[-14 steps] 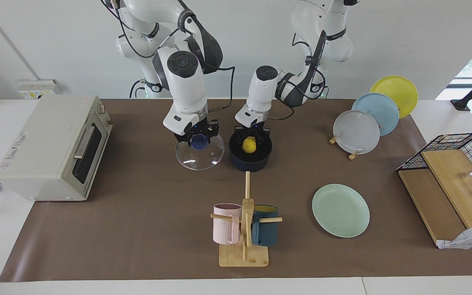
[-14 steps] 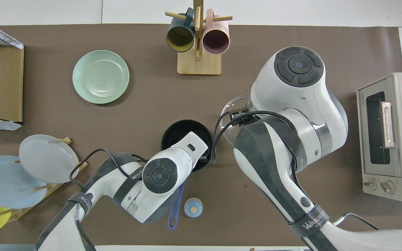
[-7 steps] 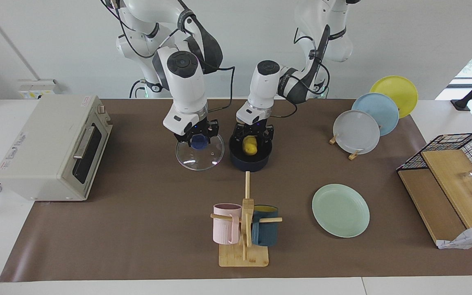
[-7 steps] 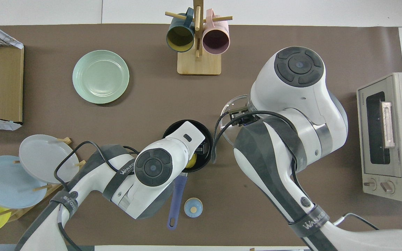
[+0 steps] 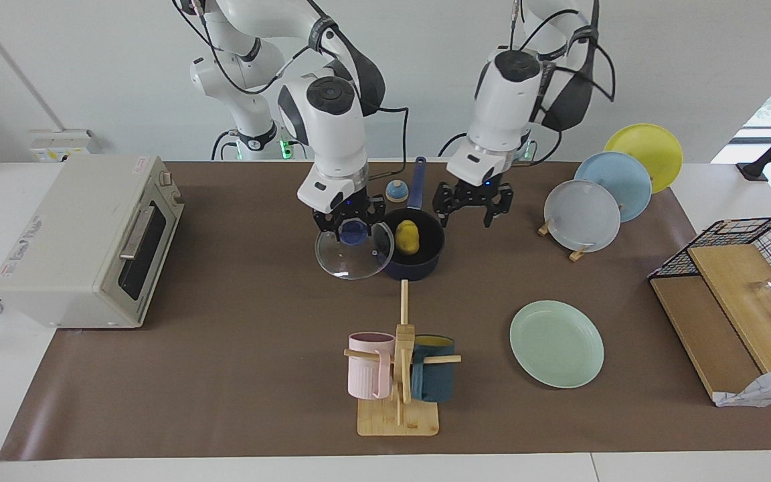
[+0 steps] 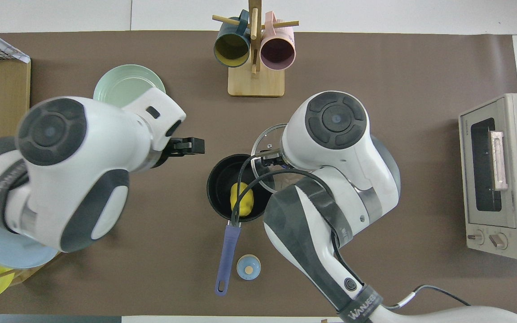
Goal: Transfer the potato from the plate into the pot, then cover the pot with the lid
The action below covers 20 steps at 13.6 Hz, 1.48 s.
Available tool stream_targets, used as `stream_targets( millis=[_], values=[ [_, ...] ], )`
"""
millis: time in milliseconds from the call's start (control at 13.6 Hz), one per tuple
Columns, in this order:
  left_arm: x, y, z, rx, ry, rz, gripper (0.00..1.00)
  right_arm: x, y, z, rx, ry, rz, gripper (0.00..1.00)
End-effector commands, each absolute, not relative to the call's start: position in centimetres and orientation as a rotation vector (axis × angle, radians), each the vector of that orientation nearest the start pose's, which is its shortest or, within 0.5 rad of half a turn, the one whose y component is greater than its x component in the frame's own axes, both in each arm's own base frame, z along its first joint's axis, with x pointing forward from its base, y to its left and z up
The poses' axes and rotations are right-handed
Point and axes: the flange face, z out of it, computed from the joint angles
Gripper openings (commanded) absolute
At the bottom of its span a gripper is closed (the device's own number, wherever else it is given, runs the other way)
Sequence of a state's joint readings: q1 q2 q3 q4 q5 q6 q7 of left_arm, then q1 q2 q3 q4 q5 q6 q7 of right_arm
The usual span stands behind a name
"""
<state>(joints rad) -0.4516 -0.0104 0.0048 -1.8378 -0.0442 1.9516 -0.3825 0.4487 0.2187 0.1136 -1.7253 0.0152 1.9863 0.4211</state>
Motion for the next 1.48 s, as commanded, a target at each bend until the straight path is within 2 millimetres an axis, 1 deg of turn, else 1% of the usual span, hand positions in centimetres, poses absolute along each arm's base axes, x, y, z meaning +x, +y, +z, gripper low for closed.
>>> stream_targets(
  millis=[0, 74, 148, 221, 295, 369, 516, 590, 738, 885, 1033, 1107, 1180, 1328, 1402],
  values=[
    [53.7, -18.2, 59.1, -3.222, 0.148, -0.083, 1.00, 51.2, 37.2, 45.7, -3.082, -0.157, -0.071, 0.00],
    [54.1, -15.4, 60.4, -3.214, 0.162, -0.067, 1.00, 50.2, 39.0, 44.8, -3.101, -0.151, -0.084, 0.00],
    [54.5, -12.9, 61.1, -3.205, 0.200, -0.047, 1.00, 49.2, 40.6, 44.3, -3.112, -0.135, -0.095, 0.00],
    [54.6, -10.6, 61.6, -3.197, 0.203, -0.016, 1.00, 48.0, 42.5, 43.3, -3.123, -0.123, -0.102, 0.00],
    [54.5, -8.7, 61.8, -3.192, 0.209, 0.022, 1.00, 47.8, 43.3, 42.5, -3.124, -0.098, -0.119, 0.00],
    [54.4, -7.5, 61.7, -3.183, 0.239, 0.048, 1.00, 47.4, 44.1, 42.1, -3.125, -0.083, -0.118, 0.00],
    [53.7, -5.2, 62.7, -3.150, 0.233, 0.054, 1.00, 47.2, 44.3, 42.0, -3.122, -0.076, -0.116, 0.00],
    [53.5, -4.6, 62.6, -3.150, 0.228, 0.070, 1.00, 47.0, 44.5, 41.9, -3.124, -0.076, -0.113, 0.00],
    [53.4, -4.5, 62.6, -3.149, 0.226, 0.085, 1.00, 47.0, 44.7, 41.3, -3.123, -0.041, -0.098, 0.00],
    [53.2, -4.4, 62.7, -3.148, 0.224, 0.109, 1.00, 46.7, 45.1, 40.9, -3.124, -0.053, -0.093, 0.00],
    [53.2, -4.1, 63.9, -3.143, 0.214, 0.131, 1.00, 46.6, 45.0, 40.8, -3.128, -0.054, -0.092, 0.00],
    [53.5, -4.1, 64.9, -3.127, 0.216, 0.142, 1.00, 46.6, 45.0, 40.6, -3.130, -0.055, -0.088, 0.00],
    [53.8, -4.0, 65.4, -3.117, 0.212, 0.148, 1.00, 46.6, 45.0, 40.7, -3.130, -0.056, -0.091, 0.00],
    [53.7, -3.9, 66.3, -3.117, 0.212, 0.099, 1.00, 46.6, 45.0, 40.5, -3.135, -0.061, -0.094, 0.00],
    [53.7, -3.9, 66.2, -3.118, 0.215, 0.070, 1.00, 46.6, 44.9, 40.5, -3.136, -0.067, -0.096, 0.00]
  ],
)
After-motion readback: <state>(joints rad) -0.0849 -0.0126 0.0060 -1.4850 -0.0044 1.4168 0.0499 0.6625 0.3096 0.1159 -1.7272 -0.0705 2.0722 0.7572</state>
